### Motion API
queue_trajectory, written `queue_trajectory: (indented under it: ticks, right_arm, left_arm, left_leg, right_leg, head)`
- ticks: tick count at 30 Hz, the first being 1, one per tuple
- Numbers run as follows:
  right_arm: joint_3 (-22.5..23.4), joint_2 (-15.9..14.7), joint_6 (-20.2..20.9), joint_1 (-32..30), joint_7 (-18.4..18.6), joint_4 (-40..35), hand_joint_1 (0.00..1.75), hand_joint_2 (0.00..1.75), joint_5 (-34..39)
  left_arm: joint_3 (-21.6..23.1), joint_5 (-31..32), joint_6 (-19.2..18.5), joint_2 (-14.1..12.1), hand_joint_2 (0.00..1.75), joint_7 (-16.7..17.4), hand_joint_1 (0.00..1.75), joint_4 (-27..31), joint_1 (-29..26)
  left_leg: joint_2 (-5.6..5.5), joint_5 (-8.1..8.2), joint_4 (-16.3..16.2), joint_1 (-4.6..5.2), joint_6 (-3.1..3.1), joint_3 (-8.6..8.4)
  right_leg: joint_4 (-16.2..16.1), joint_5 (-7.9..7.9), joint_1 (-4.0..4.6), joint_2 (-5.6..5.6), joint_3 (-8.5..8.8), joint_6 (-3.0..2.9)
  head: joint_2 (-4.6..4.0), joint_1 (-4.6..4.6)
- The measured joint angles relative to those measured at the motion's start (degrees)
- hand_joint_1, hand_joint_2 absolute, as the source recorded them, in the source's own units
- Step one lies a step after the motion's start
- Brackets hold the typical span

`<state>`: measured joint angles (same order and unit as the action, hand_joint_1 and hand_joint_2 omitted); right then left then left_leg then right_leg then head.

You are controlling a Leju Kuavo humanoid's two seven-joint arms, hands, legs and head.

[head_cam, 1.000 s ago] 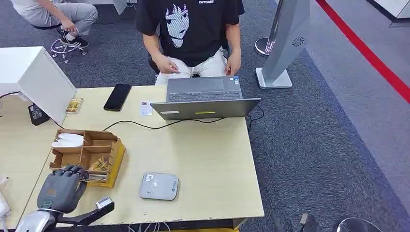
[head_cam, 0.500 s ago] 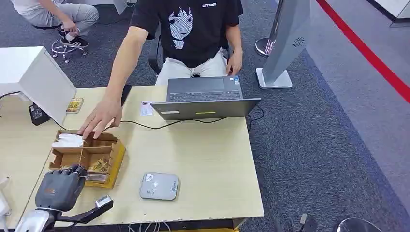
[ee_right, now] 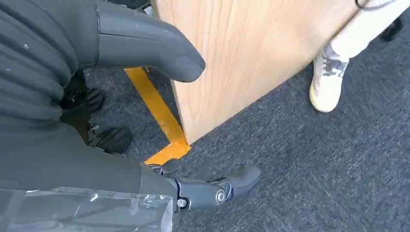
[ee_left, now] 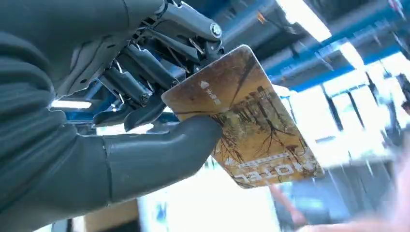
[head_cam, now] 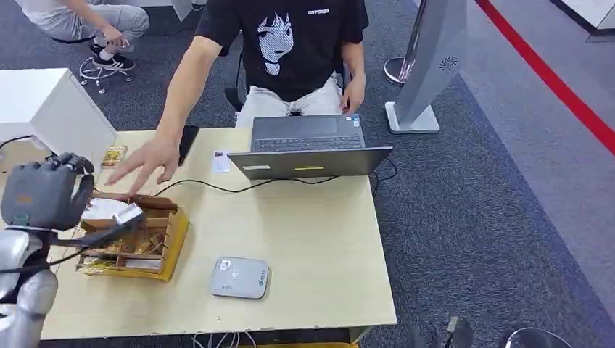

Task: Pass the card to the sensor for recognition and then transmit it.

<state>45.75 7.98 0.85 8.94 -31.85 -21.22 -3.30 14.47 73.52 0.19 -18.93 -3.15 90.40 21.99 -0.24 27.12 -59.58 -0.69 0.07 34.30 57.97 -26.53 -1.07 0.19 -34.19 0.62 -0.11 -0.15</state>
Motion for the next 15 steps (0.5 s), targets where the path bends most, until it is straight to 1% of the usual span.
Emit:
queue_trajectory:
  ticks: [2,5,9,12,15]
  right_arm:
    - [-0.26,0.20,0.00,0.40,0.07,0.09,0.00,1.75,-0.35]
    - [-0.77,0.31,-0.02,0.65,0.17,0.22,0.00,1.75,-0.92]
    - [-1.20,0.42,-0.02,0.77,0.17,0.33,0.00,1.75,-0.98]
    - [-1.68,0.46,0.00,0.97,0.37,0.48,0.00,1.75,-1.03]
    - [-2.25,0.48,-0.02,1.16,0.42,0.57,0.00,1.75,-1.09]
  left_arm:
    - [0.66,-0.54,-1.53,0.09,1.75,0.33,1.75,-1.10,4.09]
    - [1.57,-0.76,-2.01,0.42,1.75,0.74,1.75,-2.82,7.58]
    - [2.32,-0.96,-2.23,0.57,1.75,1.90,1.75,-4.13,10.06]
    - [2.71,-1.86,-2.84,0.59,1.75,3.52,1.75,-7.33,12.73]
    - [2.88,-2.53,-2.79,0.61,1.75,3.82,1.75,-9.95,14.14]
  left_leg:
    - [0.08,0.00,0.01,0.02,0.00,-0.05]
    - [0.16,-0.01,0.00,0.02,-0.01,-0.04]
    - [0.16,0.00,0.00,0.03,0.00,-0.02]
    - [0.16,0.00,0.00,0.02,0.00,-0.02]
    - [0.17,0.00,0.00,0.02,0.00,-0.02]
  right_leg:
    - [0.01,0.02,-0.02,0.08,0.00,0.02]
    - [0.01,0.07,-0.02,0.17,-0.03,0.00]
    - [0.00,0.07,-0.02,0.18,-0.06,0.00]
    - [0.00,0.07,-0.02,0.17,-0.06,0.00]
    - [0.00,0.07,-0.01,0.18,-0.06,0.00]
  head:
    - [0.00,-0.04]
    - [0.00,-0.04]
    - [0.00,-0.02]
    - [0.00,-0.04]
    - [0.00,-0.04]
